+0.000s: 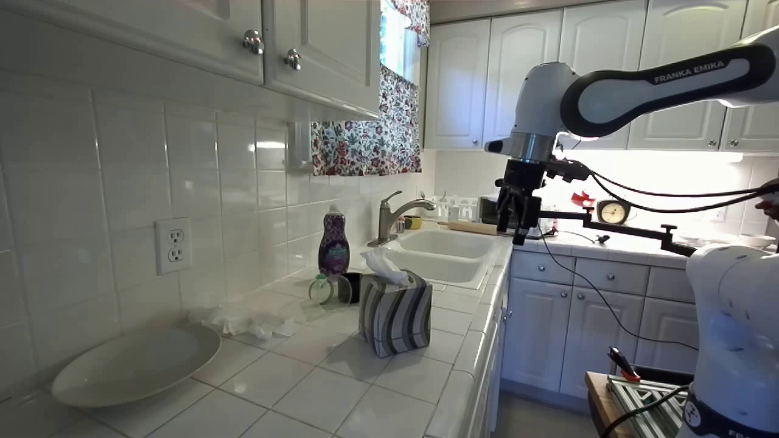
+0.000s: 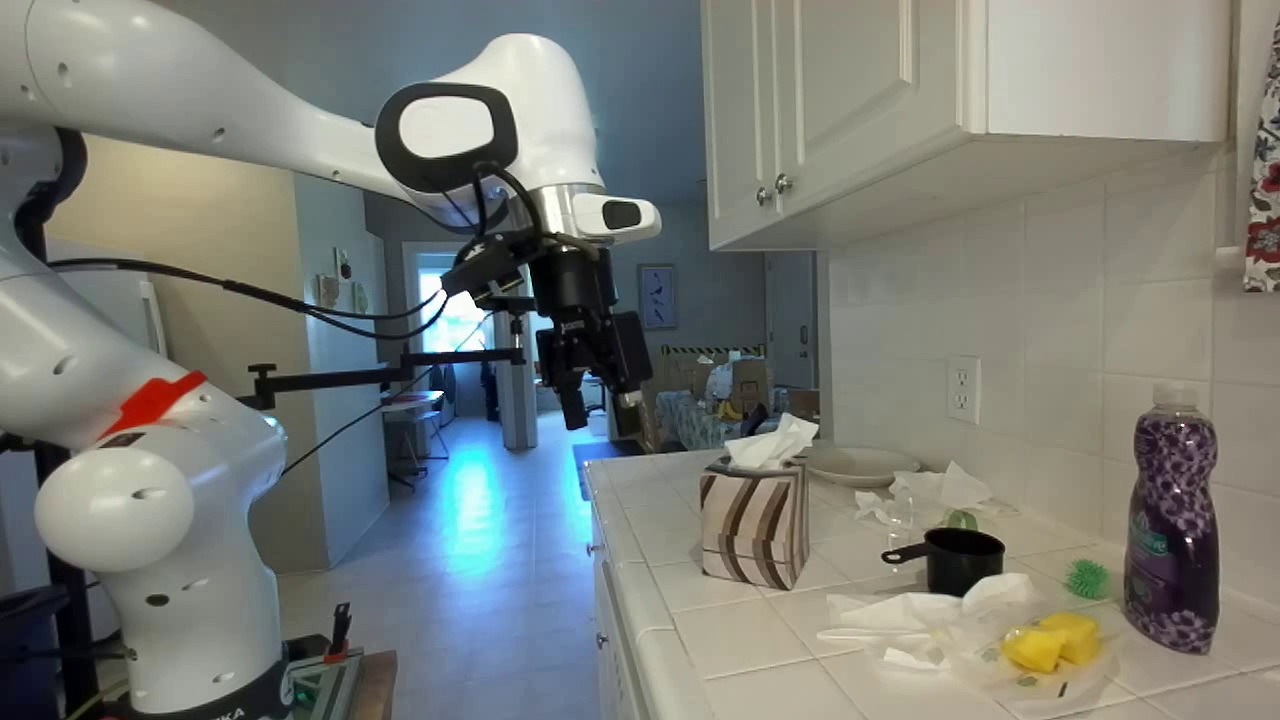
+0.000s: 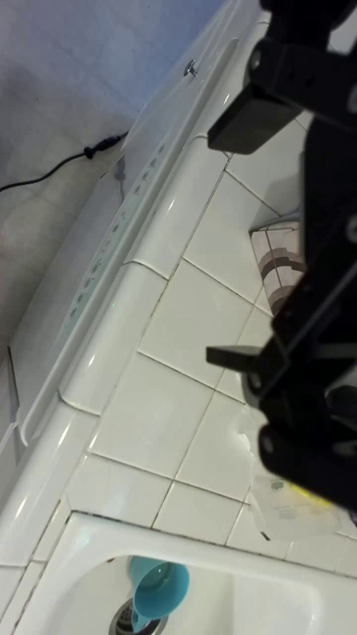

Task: Remove one piece of tissue from the tissue box

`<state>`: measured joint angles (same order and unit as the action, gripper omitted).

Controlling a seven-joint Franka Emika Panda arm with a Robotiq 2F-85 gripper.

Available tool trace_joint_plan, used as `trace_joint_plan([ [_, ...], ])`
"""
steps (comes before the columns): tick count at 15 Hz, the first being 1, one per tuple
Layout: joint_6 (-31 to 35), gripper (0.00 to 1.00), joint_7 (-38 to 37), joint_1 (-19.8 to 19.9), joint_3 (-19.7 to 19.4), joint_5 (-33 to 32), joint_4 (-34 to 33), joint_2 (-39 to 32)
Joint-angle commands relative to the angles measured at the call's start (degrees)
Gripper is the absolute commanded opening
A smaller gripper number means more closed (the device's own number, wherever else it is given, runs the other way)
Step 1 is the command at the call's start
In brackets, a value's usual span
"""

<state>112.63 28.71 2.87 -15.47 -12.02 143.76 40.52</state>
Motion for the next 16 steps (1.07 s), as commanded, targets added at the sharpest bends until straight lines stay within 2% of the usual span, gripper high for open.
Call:
trace_joint_plan([
  [1, 2.0, 1.00, 0.9, 0.2, 0.2, -1.0, -0.3, -0.6],
  [6, 11.2, 1.00, 2.9, -1.4, -0.7, 0.3, -1.5, -4.0],
  [12, 20.1, 1.00, 2.9, -3.7, -1.9, 6.6, -3.0, -11.6],
  [16, 23.2, 1.00, 3.2, -5.2, -1.0, 9.9, -5.3, -16.2],
])
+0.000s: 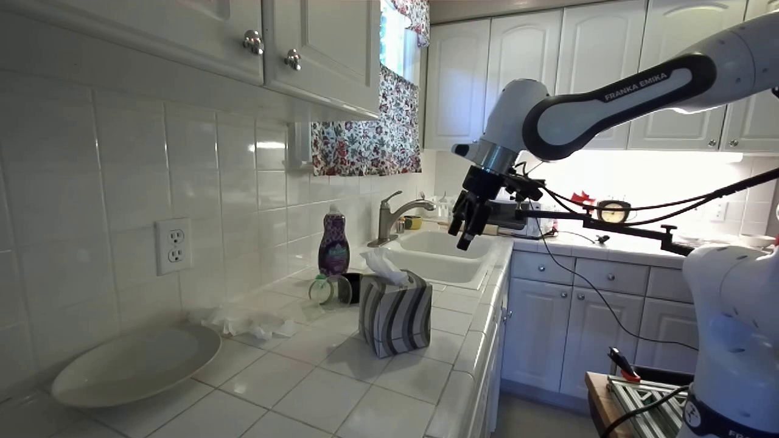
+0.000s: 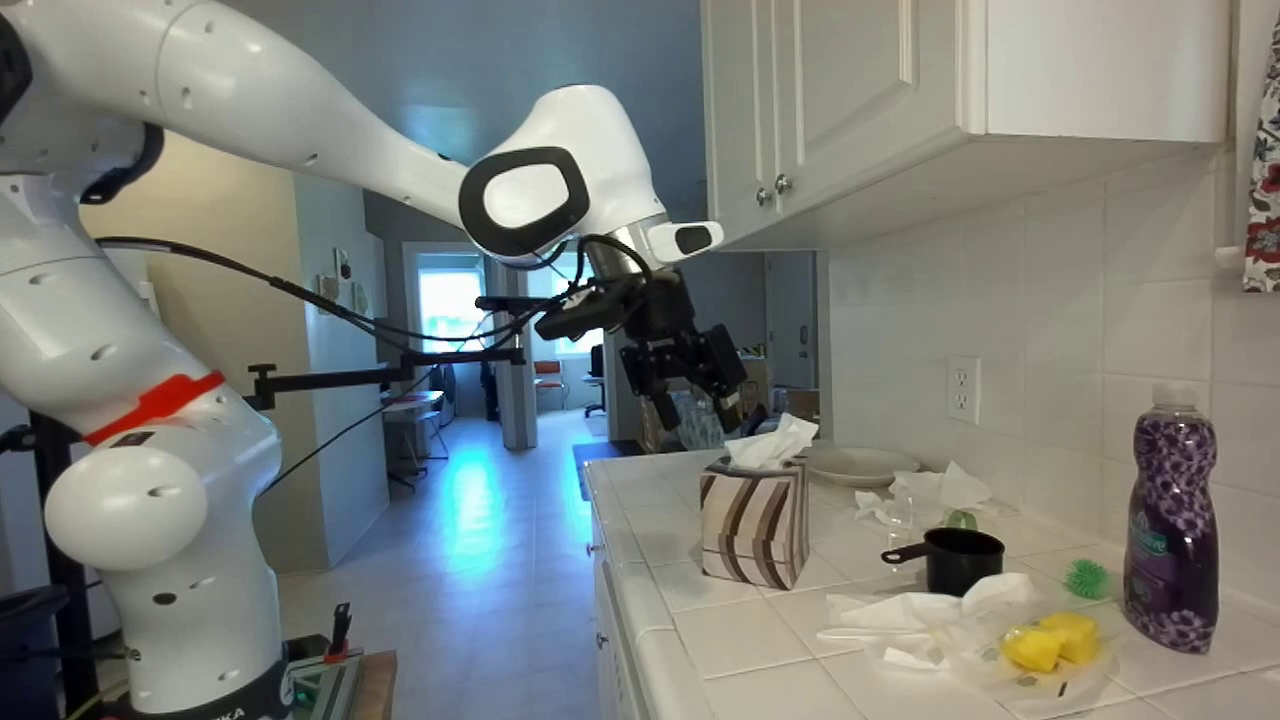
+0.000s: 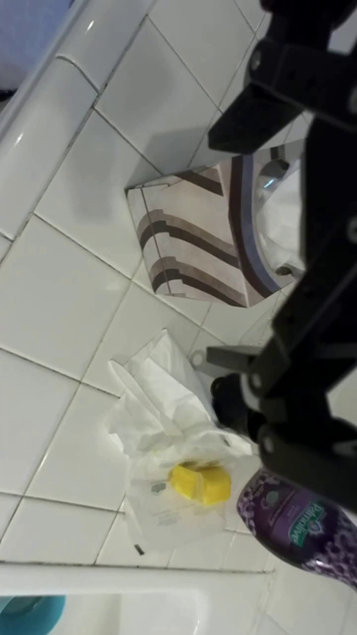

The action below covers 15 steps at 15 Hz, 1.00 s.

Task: Remove one piece of tissue from the tissue box

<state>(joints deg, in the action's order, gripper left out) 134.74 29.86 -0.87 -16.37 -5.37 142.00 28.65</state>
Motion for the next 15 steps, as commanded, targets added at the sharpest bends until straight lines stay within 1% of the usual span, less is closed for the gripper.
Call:
trace_joint_plan([
  [1, 1.2, 1.00, 2.2, -1.9, 0.0, 4.1, -4.2, -5.2],
  [5, 0.6, 1.00, 2.3, -2.7, 0.9, 6.6, -7.2, -9.4],
  [15, 0.3, 1.00, 2.6, -2.0, 4.2, 10.1, -12.8, -17.3],
])
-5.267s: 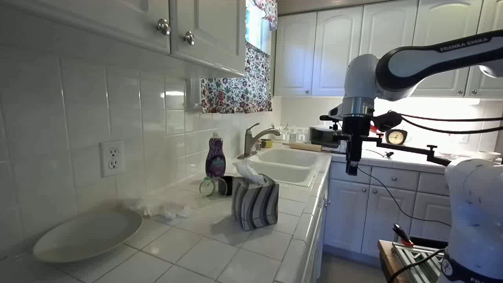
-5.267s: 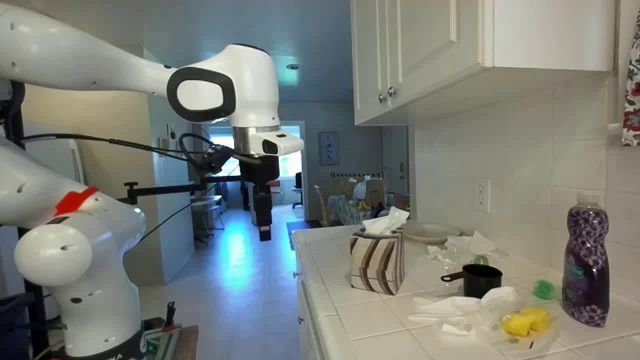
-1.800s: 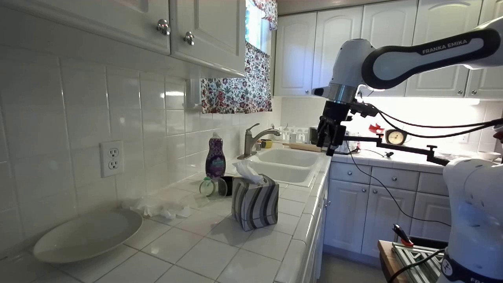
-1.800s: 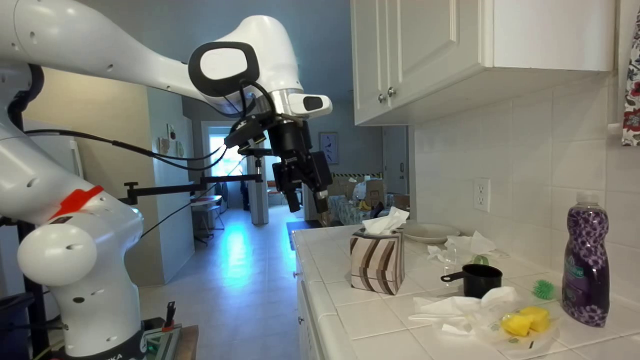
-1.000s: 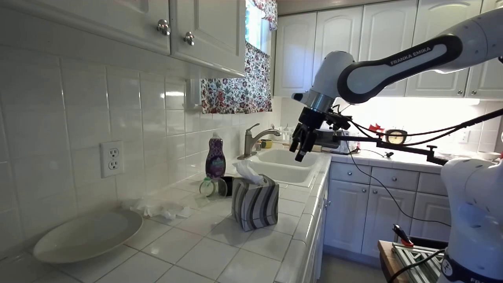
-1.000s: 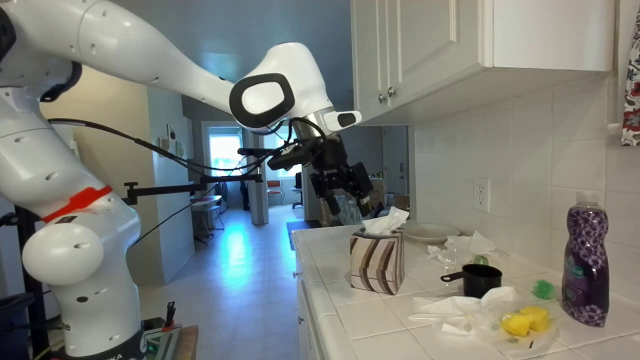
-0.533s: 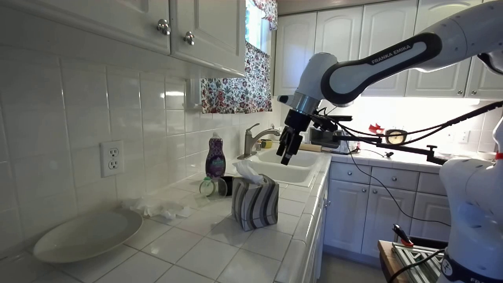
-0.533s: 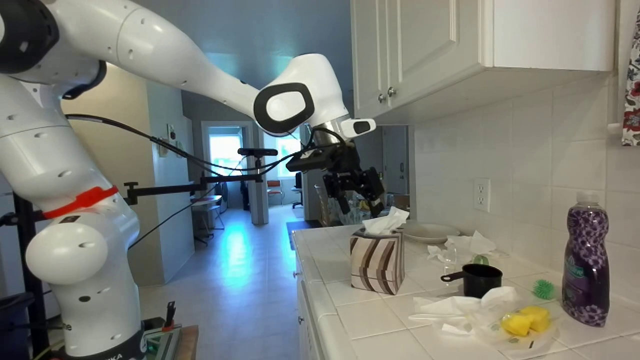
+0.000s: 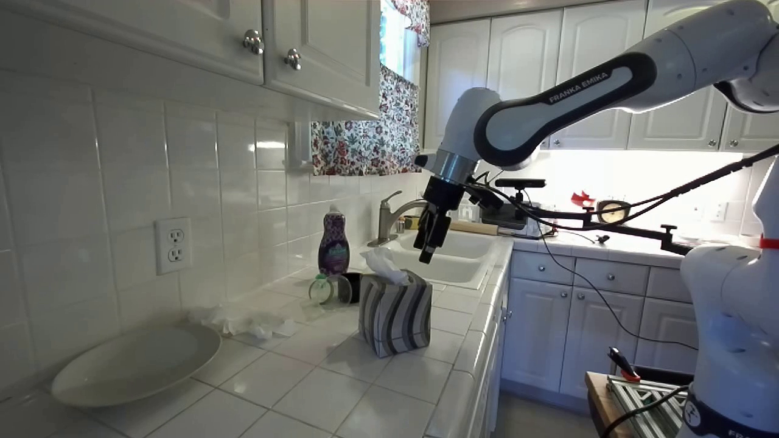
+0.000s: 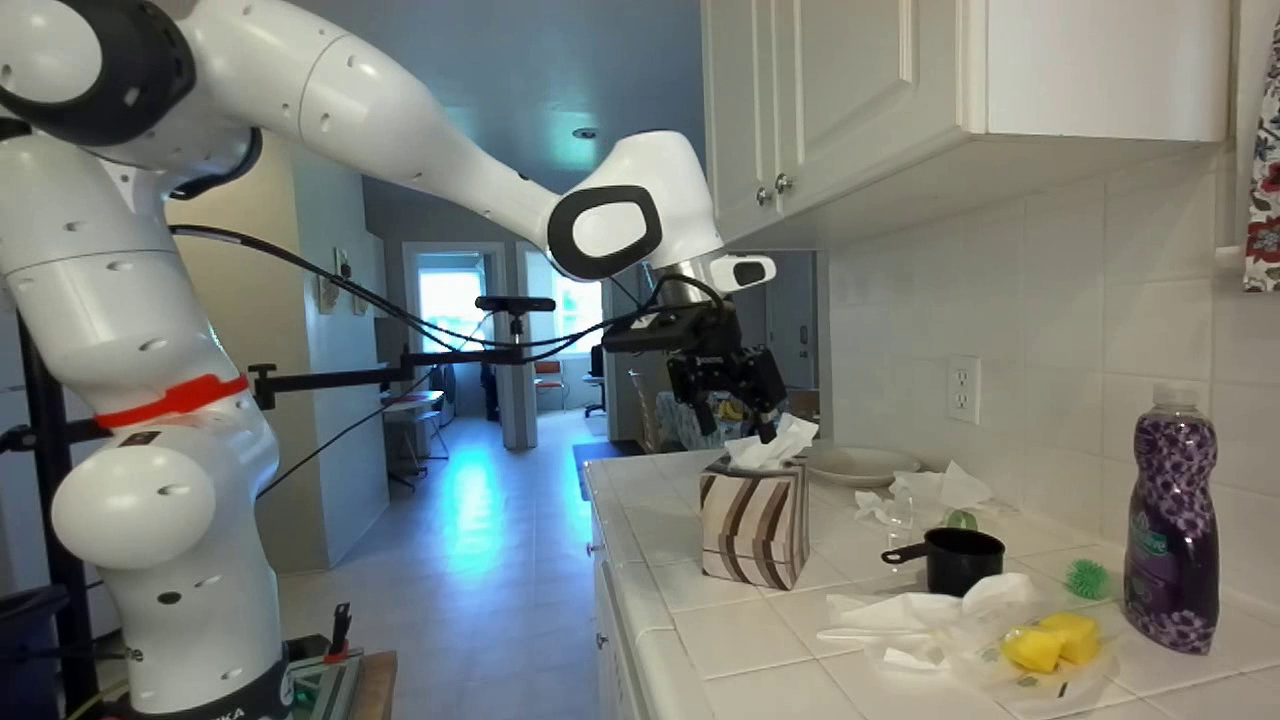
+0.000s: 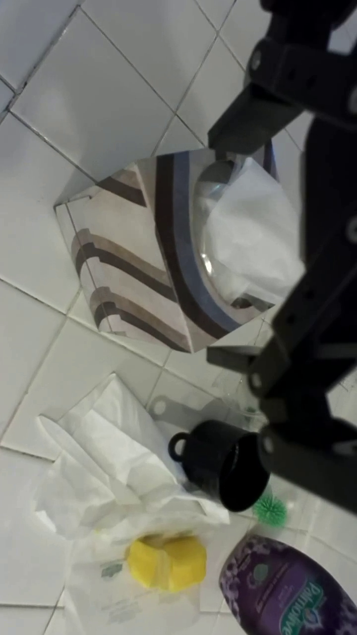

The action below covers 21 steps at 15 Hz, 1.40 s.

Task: Remove one piece of tissue from the tissue box

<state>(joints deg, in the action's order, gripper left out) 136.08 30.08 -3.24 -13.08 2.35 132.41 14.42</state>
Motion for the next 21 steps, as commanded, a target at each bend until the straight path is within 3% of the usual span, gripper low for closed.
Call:
trace_joint_plan([
  [1, -0.9, 1.00, 2.0, 0.5, 1.4, 2.4, -3.6, -3.6],
  [7, -1.0, 1.00, 1.9, 1.1, 3.3, 2.3, -6.1, -6.3],
  [8, -1.0, 0.91, 1.8, 1.2, 3.5, 2.4, -6.3, -6.6],
  [9, -1.0, 0.74, 1.8, 1.3, 3.6, 2.4, -6.5, -6.9],
  [18, -1.1, 0.01, 1.5, 2.3, 4.7, 1.9, -8.1, -8.6],
  [21, -1.3, 0.00, 1.3, 2.4, 4.8, 1.8, -8.5, -8.8],
])
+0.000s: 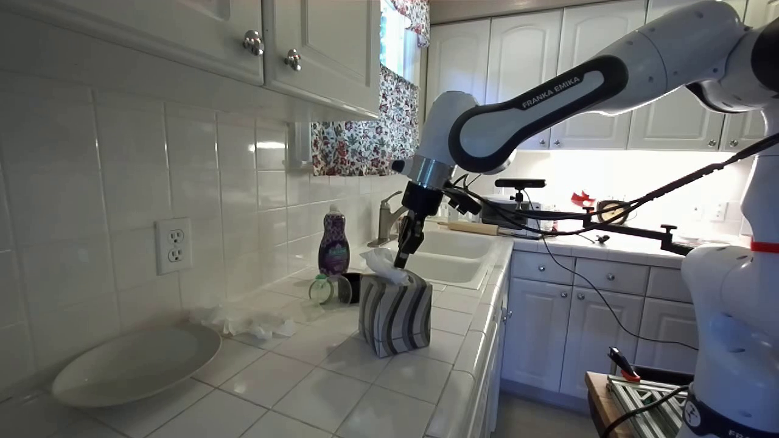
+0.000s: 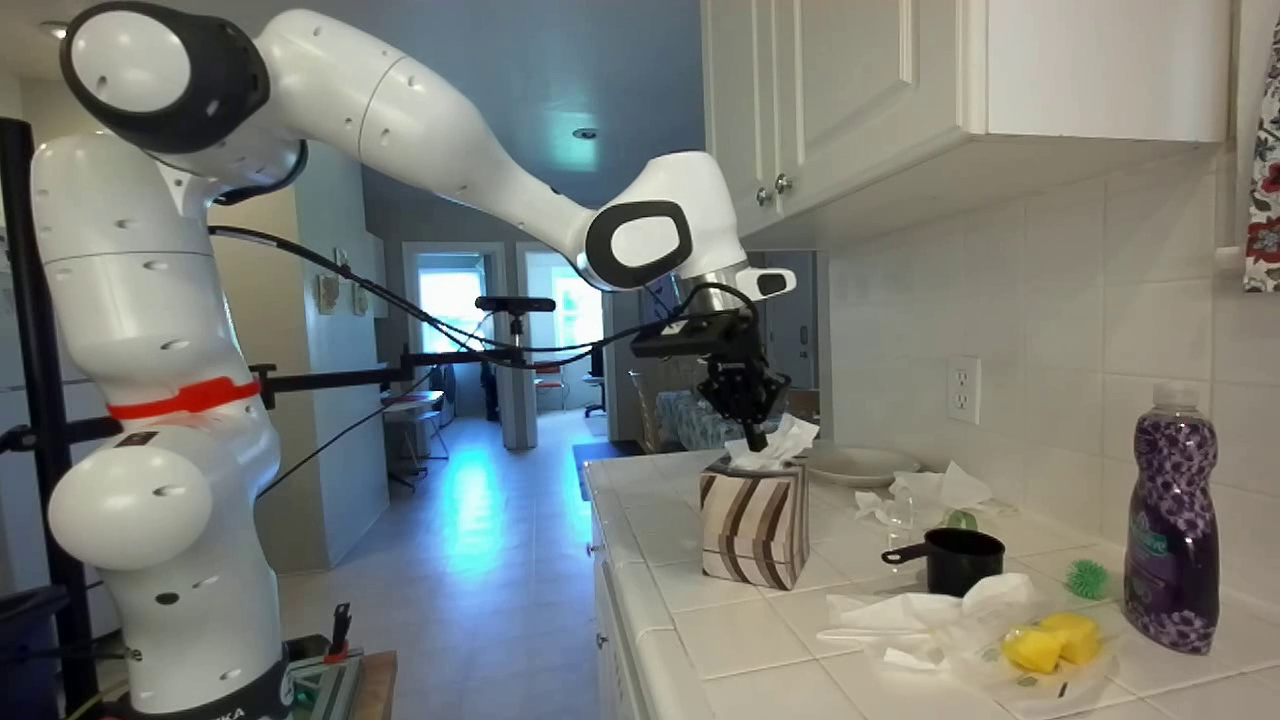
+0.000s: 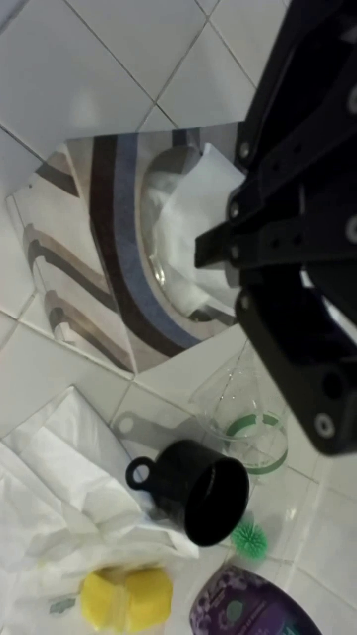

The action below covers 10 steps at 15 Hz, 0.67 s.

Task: Remove one piece of tissue from the tissue box

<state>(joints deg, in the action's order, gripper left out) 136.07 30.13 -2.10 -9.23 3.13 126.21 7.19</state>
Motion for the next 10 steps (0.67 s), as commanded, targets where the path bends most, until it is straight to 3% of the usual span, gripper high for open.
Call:
trace_joint_plan([
  [1, -1.3, 0.00, 1.2, 1.3, 1.1, 1.0, -2.5, -1.7],
  [5, -1.4, 0.00, 0.7, 1.4, 1.5, 0.3, -2.7, -1.3],
  [6, -1.5, 0.26, 0.7, 1.5, 1.6, 0.3, -2.9, -1.2],
  [7, -1.4, 0.27, 0.6, 1.6, 1.6, 0.2, -3.0, -1.3],
  [10, -1.4, 0.46, 0.1, 1.9, 1.9, 0.2, -3.8, -1.7],
])
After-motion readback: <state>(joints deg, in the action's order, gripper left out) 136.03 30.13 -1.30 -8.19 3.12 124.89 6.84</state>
